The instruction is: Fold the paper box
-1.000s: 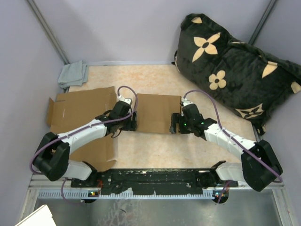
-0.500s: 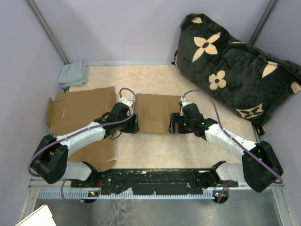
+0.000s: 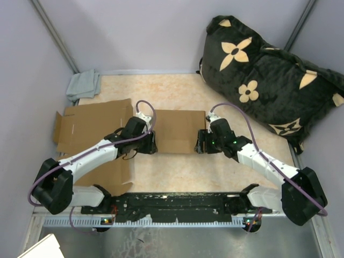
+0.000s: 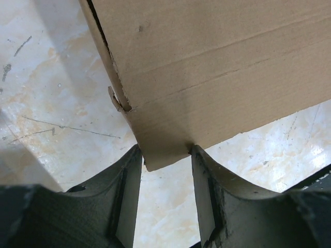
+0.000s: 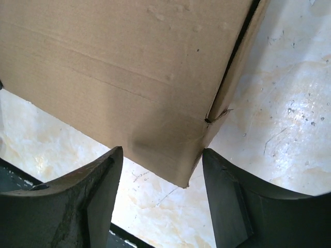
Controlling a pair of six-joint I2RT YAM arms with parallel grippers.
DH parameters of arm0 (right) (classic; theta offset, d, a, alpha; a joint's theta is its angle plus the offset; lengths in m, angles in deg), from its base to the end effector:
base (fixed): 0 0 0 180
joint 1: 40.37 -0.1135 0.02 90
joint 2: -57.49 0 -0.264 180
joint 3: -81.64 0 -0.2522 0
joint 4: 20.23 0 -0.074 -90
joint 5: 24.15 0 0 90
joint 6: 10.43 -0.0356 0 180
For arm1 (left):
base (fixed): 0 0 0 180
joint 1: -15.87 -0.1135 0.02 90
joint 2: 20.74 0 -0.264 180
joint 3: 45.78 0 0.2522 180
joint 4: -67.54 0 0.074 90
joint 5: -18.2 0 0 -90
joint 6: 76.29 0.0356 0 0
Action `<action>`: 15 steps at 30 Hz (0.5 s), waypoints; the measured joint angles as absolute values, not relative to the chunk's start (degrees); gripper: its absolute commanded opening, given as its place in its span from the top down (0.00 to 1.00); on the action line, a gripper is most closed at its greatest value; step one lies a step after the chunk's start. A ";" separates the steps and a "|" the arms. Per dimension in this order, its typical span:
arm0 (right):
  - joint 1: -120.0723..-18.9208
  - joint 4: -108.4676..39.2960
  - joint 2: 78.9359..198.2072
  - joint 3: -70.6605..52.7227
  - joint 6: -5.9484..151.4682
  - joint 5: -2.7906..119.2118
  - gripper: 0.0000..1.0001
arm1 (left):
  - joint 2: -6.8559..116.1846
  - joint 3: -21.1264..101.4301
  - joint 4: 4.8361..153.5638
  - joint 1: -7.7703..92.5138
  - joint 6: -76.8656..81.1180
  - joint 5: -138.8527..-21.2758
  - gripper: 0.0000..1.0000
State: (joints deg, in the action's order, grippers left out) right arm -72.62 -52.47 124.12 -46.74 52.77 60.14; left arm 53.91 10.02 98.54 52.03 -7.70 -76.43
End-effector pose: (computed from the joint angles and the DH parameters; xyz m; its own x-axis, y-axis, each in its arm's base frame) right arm 0.1953 0.1274 0.2102 -0.8195 0.0134 -0.5729 -0.2449 0.8956 0.3713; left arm 0.2077 -0.1554 0.2029 -0.8046 0.1373 -0.5778 0.3614 0.8852 -0.2928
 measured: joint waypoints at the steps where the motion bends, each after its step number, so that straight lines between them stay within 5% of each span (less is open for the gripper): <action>1: -72.62 -52.82 123.92 -46.74 52.68 60.11 0.37 | 53.80 10.31 99.02 52.06 -7.75 -76.47 0.52; 15: -72.62 -59.36 123.84 -43.20 51.30 59.81 0.37 | 53.30 12.56 103.74 52.10 -8.51 -77.43 0.51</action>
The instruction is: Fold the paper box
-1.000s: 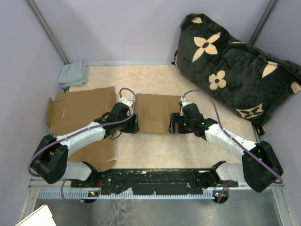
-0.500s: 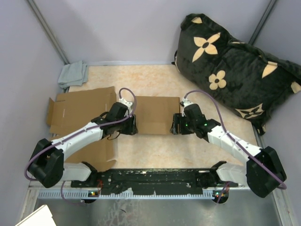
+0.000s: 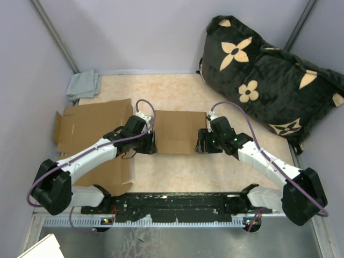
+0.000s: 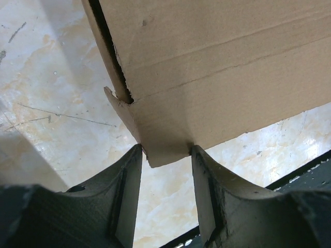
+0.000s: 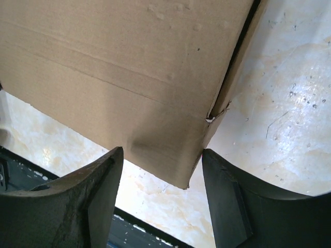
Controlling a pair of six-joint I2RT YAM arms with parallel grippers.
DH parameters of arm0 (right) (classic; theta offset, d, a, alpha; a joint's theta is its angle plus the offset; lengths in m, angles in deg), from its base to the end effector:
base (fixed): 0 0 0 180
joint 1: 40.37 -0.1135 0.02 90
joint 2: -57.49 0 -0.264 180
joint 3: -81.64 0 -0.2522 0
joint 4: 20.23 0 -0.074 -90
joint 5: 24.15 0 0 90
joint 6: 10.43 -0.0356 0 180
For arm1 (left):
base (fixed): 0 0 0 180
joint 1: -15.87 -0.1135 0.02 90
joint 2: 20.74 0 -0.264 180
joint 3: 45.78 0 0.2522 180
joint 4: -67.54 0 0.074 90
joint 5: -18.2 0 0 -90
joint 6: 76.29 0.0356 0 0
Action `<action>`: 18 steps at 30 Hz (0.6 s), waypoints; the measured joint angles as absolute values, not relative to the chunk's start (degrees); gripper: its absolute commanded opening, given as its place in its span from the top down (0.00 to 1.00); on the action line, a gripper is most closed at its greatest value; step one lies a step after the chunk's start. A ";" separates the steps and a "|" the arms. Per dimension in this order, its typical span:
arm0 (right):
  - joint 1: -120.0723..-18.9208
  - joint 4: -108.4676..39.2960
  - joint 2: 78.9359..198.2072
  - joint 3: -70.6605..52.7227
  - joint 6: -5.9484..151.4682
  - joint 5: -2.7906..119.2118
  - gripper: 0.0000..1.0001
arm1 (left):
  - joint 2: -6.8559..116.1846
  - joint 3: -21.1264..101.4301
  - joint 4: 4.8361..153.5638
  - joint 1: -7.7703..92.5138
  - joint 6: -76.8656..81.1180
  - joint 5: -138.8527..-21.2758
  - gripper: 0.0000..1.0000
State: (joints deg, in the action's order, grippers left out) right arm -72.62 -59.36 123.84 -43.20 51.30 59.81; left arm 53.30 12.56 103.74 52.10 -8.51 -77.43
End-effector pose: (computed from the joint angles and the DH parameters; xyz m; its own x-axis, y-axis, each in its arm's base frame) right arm 0.1937 0.1266 0.2222 -0.8515 0.0197 -0.5240 -0.2091 0.9037 0.3737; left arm 0.2058 -0.1551 0.2130 -0.8285 0.1405 -0.5420 0.3497 0.8859 -0.3048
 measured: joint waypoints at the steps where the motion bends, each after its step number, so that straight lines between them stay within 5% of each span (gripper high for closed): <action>1: -72.62 -59.57 123.84 -43.17 51.22 59.61 0.37 | 53.28 12.56 103.85 52.10 -8.51 -77.47 0.51; 18: -72.62 -63.75 125.17 -41.27 50.84 57.10 0.36 | 51.83 13.92 106.03 52.10 -8.49 -78.90 0.51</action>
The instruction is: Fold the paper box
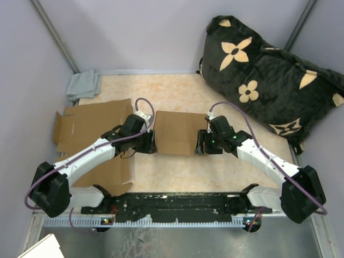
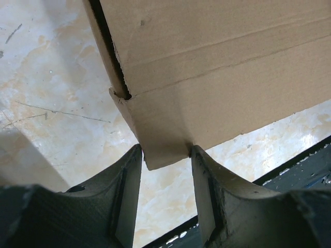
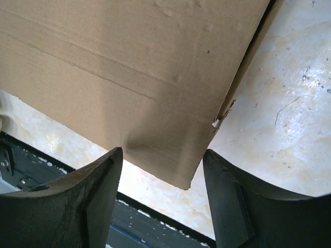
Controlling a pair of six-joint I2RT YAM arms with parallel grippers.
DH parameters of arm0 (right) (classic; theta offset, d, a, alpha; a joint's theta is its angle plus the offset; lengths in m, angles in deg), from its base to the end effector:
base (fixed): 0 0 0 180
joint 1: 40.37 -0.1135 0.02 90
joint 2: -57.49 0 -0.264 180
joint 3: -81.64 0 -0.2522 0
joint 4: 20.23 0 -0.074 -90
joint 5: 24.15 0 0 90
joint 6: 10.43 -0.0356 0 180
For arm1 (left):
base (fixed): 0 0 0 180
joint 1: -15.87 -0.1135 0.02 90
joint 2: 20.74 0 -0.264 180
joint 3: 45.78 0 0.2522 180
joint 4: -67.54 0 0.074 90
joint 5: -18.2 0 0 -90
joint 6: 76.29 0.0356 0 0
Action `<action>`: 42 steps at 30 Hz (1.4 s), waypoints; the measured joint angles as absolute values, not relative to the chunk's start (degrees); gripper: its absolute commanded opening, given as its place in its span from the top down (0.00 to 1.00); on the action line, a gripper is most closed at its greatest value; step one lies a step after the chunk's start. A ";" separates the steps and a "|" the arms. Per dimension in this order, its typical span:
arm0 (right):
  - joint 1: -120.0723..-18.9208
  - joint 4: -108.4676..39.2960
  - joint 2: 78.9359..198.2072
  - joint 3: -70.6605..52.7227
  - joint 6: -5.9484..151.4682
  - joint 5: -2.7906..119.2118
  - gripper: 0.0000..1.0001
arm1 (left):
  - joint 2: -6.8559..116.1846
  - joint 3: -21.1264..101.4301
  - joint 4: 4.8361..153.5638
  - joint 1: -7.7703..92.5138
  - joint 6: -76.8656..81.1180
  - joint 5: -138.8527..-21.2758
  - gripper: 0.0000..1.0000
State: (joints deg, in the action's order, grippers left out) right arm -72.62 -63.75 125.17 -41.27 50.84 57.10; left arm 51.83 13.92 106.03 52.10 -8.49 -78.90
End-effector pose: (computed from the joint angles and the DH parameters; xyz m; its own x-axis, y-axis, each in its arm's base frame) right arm 0.1930 0.1282 0.2229 -0.8906 -0.0002 -0.4548 -0.1993 0.8991 0.3899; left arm 0.2031 -0.1543 0.2238 -0.8285 0.1422 -0.5417 0.3626 0.8733 -0.3253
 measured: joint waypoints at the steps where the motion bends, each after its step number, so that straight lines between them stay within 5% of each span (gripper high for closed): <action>1: -72.62 -64.12 125.41 -40.94 50.84 56.99 0.35 | 51.81 14.07 106.21 52.10 -8.51 -78.90 0.51; 42: -72.62 -63.36 130.22 -40.83 53.01 58.04 0.35 | 53.76 14.02 105.03 52.10 -8.51 -79.88 0.52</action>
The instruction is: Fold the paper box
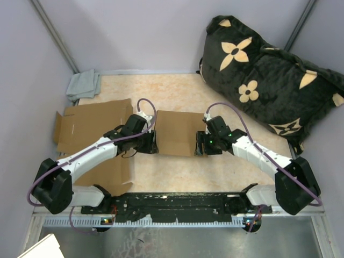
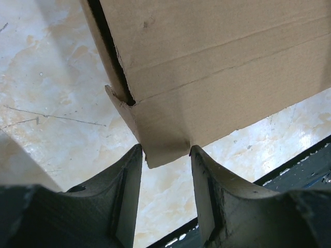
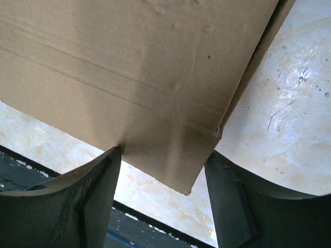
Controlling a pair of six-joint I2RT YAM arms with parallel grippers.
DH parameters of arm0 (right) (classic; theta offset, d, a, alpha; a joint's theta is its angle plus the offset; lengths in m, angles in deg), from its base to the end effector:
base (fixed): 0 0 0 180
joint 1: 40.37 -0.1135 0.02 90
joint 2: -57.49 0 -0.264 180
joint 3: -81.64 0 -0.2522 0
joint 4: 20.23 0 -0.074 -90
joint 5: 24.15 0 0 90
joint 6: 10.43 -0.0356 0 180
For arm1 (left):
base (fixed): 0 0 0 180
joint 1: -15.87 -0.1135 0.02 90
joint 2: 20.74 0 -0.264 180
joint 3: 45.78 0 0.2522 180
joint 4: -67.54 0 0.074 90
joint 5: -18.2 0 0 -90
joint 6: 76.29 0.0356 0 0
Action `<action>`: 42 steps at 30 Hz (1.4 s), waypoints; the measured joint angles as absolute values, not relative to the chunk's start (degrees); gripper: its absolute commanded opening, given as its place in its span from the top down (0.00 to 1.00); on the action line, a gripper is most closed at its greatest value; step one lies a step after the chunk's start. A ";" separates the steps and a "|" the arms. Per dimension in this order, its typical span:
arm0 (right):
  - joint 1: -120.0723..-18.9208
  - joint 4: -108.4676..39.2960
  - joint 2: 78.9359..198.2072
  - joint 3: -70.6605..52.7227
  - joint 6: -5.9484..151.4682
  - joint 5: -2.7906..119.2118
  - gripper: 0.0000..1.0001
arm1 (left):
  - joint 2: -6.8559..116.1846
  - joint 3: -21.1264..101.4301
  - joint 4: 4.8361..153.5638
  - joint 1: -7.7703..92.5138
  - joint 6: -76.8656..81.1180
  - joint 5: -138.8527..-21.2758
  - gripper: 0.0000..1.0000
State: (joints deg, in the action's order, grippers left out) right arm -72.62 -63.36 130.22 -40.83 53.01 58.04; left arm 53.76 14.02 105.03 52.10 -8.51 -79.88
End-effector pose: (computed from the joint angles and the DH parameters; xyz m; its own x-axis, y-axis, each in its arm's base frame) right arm 0.2024 0.1334 0.2065 -0.9072 -0.0486 -0.4179 -0.2050 0.9185 0.3382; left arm 0.2071 -0.1579 0.2176 -0.8375 0.1495 -0.5255 0.3650 0.8688 -0.3346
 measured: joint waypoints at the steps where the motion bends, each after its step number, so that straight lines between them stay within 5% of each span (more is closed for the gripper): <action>1: -72.62 -63.31 130.35 -40.86 53.01 58.10 0.35 | 53.89 14.00 104.94 52.10 -8.51 -79.94 0.52; 42: -72.62 -66.74 125.74 -40.20 52.79 56.60 0.21 | 49.76 11.51 104.77 49.46 -8.82 -91.14 0.56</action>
State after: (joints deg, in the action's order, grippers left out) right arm -72.62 -66.74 125.74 -40.20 52.79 56.60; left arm 49.76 11.51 104.77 49.46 -8.82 -91.14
